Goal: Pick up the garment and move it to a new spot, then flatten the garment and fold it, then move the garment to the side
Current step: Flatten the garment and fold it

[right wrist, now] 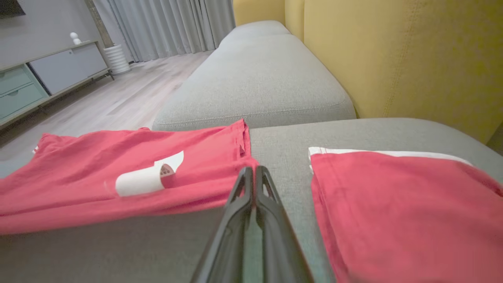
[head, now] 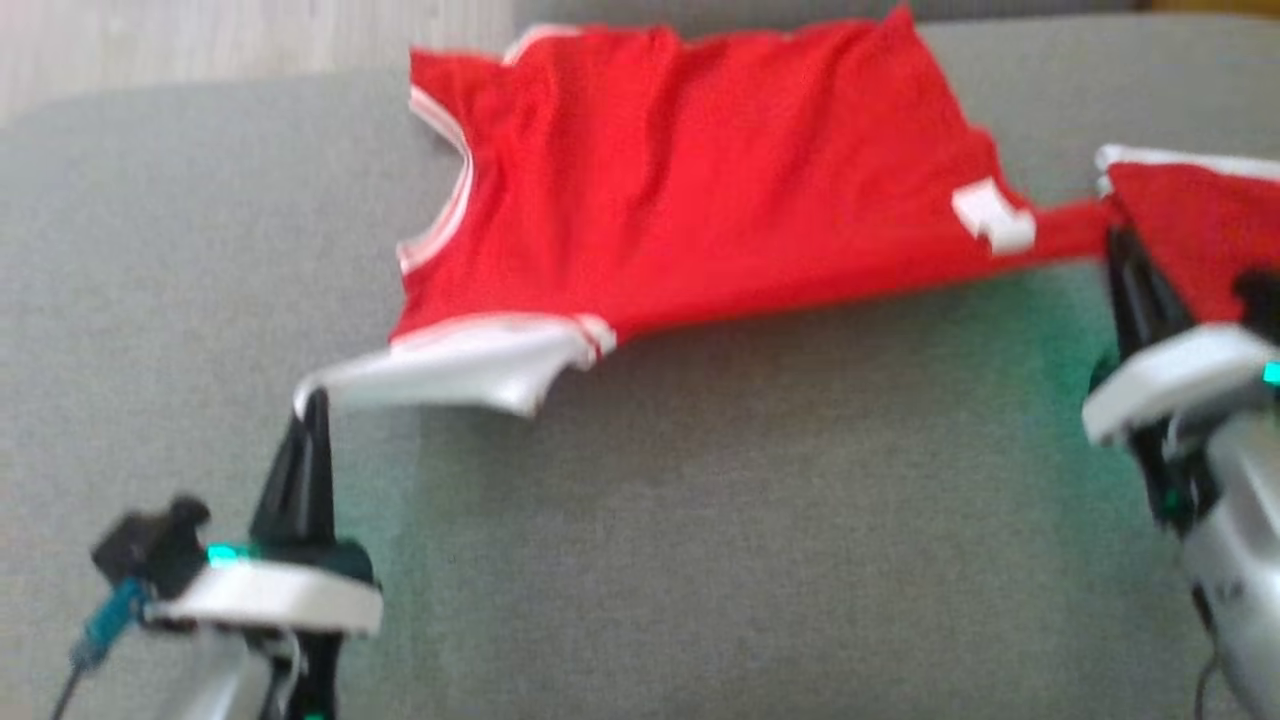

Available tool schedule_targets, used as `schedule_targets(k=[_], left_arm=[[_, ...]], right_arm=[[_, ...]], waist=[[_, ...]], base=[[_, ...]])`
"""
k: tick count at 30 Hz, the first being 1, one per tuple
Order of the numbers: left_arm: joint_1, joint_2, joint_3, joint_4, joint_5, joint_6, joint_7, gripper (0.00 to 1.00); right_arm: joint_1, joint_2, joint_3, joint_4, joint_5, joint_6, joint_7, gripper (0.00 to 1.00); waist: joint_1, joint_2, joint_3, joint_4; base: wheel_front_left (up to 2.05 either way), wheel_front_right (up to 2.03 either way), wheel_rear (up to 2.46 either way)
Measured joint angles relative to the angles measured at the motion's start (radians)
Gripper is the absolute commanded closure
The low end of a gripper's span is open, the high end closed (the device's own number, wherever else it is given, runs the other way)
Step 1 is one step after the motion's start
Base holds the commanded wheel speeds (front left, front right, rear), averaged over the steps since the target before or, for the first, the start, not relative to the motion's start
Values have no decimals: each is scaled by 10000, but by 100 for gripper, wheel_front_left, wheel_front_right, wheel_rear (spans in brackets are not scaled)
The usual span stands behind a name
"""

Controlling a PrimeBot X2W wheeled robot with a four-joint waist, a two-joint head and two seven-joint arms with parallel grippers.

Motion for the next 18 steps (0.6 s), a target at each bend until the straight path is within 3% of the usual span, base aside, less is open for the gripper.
schedule_targets(k=[12,18], left_arm=[[3007,-213,8,-1902,-604,1212,512,100],[3664,-132,54,-2744,-903,1563,999,100]], right_arm=[[4155,-94,-1547,-2930,-336,0,579,100],[5697,416,-2777,-4704,-1070,0,1542,100]], waist=[[3,0,-1333,-98],[3,0,-1607,-147]], base=[[0,0,0],[0,0,0]])
